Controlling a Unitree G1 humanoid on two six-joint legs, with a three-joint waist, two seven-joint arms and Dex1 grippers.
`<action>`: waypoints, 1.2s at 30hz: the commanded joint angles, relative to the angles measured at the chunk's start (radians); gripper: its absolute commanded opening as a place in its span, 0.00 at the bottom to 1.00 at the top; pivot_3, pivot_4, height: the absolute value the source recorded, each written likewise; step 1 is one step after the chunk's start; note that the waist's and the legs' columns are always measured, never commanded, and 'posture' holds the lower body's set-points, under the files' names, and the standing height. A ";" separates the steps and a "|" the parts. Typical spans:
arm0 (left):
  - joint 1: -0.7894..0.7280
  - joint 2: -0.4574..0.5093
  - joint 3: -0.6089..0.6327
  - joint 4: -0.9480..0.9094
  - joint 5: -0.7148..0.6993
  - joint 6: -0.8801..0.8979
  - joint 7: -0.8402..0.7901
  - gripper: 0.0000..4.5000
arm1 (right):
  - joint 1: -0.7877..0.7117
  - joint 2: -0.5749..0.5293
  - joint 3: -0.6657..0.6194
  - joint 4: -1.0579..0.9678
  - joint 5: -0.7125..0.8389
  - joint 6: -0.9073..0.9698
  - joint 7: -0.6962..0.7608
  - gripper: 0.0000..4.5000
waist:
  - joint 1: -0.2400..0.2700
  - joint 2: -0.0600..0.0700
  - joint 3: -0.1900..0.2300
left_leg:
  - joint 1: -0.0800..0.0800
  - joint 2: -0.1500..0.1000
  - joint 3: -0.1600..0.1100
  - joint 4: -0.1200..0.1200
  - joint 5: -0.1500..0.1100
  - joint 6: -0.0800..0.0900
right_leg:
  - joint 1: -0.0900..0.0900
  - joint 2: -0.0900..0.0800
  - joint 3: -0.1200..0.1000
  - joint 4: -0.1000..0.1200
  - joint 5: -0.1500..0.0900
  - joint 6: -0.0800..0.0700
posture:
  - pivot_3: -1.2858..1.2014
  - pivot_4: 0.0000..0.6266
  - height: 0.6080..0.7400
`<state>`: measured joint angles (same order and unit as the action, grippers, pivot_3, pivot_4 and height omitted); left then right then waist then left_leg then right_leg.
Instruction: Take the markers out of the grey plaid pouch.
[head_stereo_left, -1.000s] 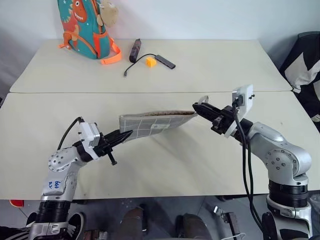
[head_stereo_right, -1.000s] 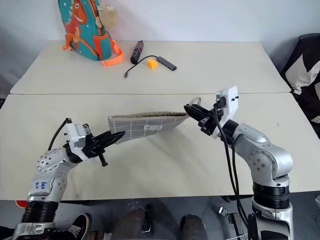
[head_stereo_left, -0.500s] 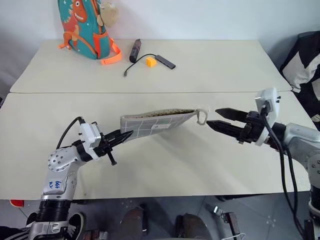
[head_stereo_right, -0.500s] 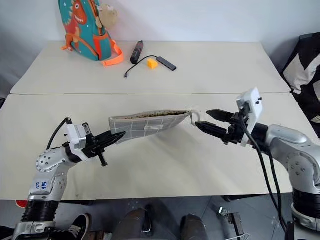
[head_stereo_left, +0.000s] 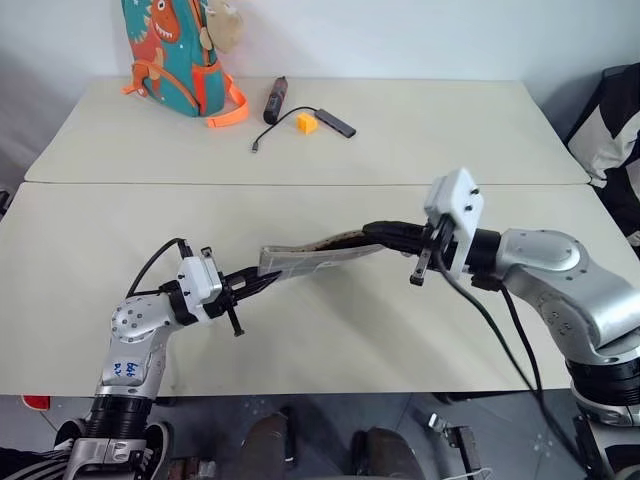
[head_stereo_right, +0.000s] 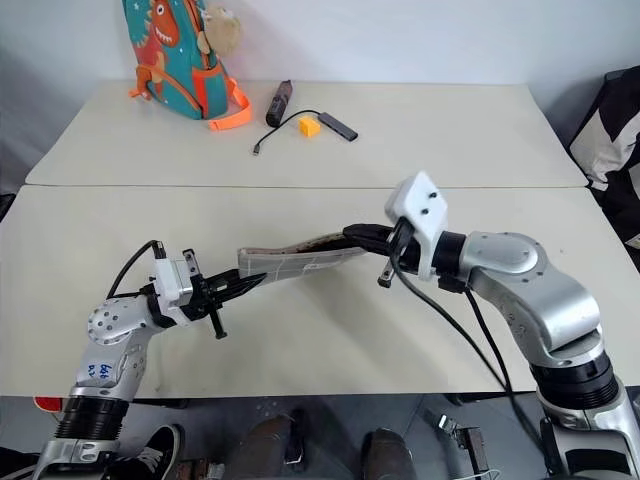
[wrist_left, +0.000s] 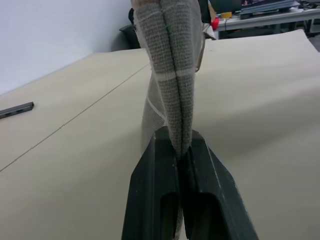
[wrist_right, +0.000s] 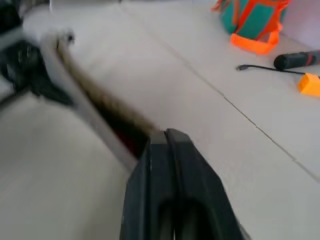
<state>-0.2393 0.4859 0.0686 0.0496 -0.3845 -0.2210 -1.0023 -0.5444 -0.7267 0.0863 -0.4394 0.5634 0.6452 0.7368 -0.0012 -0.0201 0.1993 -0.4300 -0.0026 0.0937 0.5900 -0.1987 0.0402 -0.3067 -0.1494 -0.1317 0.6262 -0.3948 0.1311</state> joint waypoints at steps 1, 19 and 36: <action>-0.006 -0.001 -0.001 -0.030 -0.004 -0.005 0.004 0.00 | -0.005 -0.030 0.033 -0.007 -0.097 -0.104 0.058 0.01 | 0.000 0.000 0.000 | 0.000 0.000 0.000 0.000 0.000 0.000 | 0.000 0.000 0.000 0.000 0.000 0.000 | 0.52 0.24 1.00; -0.003 0.013 -0.084 -0.056 0.070 -0.085 -0.033 0.00 | -0.050 0.029 0.339 0.132 -0.631 -0.356 0.091 0.01 | -0.003 0.000 0.000 | 0.001 0.000 0.000 0.002 0.001 -0.001 | 0.001 0.001 0.000 0.002 0.000 0.000 | 0.52 0.24 1.00; 0.000 0.005 -0.077 -0.064 0.051 -0.065 -0.016 0.00 | -0.036 0.075 0.288 0.191 -0.711 -0.397 0.080 0.88 | -0.002 0.000 0.000 | 0.001 0.000 0.000 0.002 0.001 0.000 | 0.001 0.002 0.000 0.002 0.000 0.000 | 0.52 0.24 1.00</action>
<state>-0.2366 0.4885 -0.0192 0.0282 -0.3073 -0.2800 -1.0185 -0.5781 -0.6489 0.4233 -0.2340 -0.1456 0.2499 0.8161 -0.0036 -0.0200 0.1993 -0.4293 -0.0024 0.0934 0.5923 -0.1977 0.0399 -0.3058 -0.1475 -0.1321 0.6286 -0.3948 0.1311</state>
